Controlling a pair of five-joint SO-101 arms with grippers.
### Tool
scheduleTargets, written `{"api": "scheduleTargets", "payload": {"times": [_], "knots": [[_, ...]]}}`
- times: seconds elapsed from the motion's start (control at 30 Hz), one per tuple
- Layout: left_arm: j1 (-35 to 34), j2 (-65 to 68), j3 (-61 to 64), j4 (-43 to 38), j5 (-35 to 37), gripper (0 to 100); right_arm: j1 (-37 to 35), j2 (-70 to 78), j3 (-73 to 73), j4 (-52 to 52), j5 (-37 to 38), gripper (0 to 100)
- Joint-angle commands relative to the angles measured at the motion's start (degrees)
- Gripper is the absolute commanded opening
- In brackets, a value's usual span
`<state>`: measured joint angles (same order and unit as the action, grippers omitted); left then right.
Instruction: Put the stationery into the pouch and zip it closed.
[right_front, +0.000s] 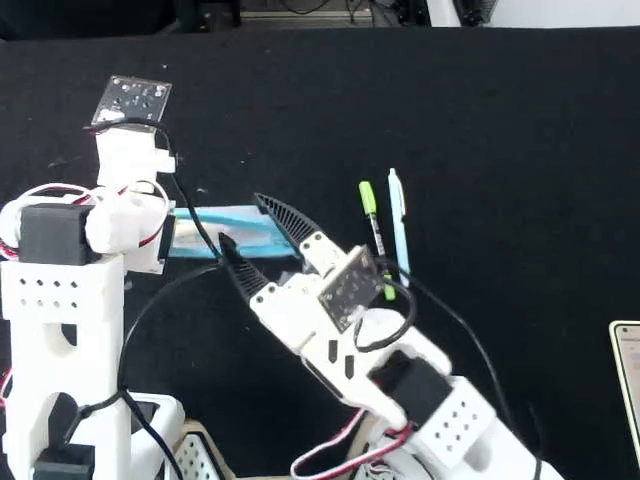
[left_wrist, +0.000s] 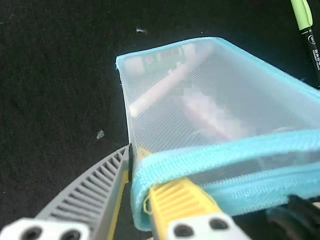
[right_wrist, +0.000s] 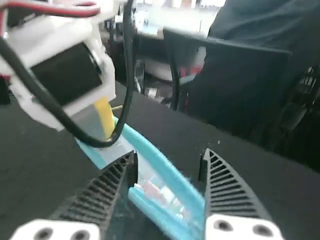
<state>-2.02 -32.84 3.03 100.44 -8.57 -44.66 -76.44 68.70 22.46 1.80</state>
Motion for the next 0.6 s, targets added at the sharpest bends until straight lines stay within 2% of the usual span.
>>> {"api": "scheduleTargets", "payload": {"times": [0.0, 0.13, 0.27, 0.43, 0.57], "knots": [[0.22, 0.53, 0.4, 0.35, 0.0, 3, 0.44, -1.01, -10.33, 6.24, 0.0, 19.8], [0.04, 0.53, 0.4, 0.35, -0.09, 3, 6.42, -1.01, -17.98, 16.35, 0.0, 19.8], [0.04, 0.53, 0.4, 0.35, -0.18, 3, 19.16, -0.57, -20.0, 23.38, -0.35, 19.8], [0.13, 0.53, 0.4, 0.35, -0.09, 3, 34.2, -0.48, -12.18, 24.26, -0.44, 19.8], [0.13, 0.53, 0.4, 0.35, -0.09, 3, 38.42, -0.4, -4.88, 24.09, -0.44, 19.7]]}}
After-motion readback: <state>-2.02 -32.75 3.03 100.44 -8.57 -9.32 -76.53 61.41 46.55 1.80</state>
